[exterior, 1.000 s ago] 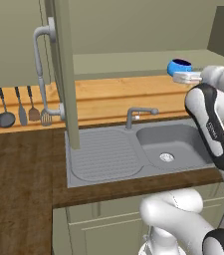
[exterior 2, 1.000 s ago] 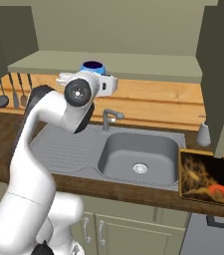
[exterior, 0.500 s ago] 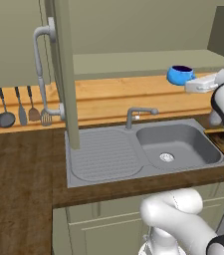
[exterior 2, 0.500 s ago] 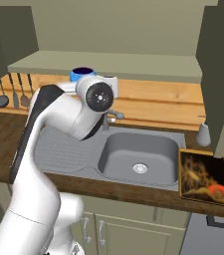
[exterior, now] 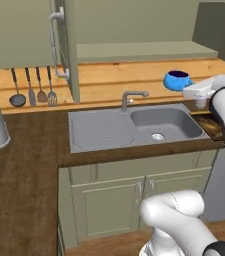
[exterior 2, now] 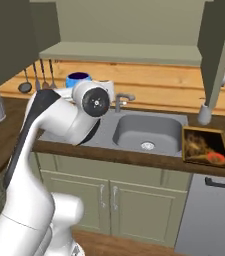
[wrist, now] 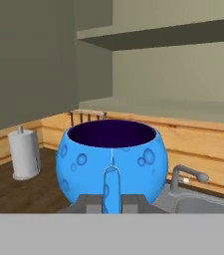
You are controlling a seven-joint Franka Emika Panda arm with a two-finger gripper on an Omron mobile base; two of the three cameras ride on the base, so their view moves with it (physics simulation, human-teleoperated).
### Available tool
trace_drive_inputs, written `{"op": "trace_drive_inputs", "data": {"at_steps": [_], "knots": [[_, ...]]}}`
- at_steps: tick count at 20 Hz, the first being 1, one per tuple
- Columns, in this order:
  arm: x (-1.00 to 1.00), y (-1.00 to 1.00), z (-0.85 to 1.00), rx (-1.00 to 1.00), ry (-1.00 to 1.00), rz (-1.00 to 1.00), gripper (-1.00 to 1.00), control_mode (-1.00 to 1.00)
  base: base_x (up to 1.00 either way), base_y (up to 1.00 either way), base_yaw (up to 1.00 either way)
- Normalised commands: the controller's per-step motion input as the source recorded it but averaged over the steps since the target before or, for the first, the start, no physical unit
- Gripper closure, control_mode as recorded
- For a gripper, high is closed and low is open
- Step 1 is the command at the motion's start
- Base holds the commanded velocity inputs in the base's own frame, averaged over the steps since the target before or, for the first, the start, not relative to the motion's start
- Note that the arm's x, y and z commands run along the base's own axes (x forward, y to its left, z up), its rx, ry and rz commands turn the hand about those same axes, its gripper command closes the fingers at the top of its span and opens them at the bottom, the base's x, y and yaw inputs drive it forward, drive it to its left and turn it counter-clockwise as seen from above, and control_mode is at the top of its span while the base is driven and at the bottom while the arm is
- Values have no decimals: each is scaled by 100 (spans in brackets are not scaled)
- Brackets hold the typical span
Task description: Pick the kettle from the counter and place it on the tray. Then pick the mug from the cabinet and place it on the tray. Then close the cabinet doors.
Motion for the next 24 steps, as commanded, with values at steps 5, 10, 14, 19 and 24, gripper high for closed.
{"op": "trace_drive_inputs", "data": {"at_steps": [5,10,14,19,24], "knots": [[0,0,0,0,0,0,100,100,-98,-31,-3],[0,0,0,0,0,0,100,100,-72,-90,-1],[0,0,0,0,0,0,100,100,-59,-100,0],[0,0,0,0,0,0,100,100,-20,-99,0],[0,0,0,0,0,0,100,100,39,-64,4]]}}
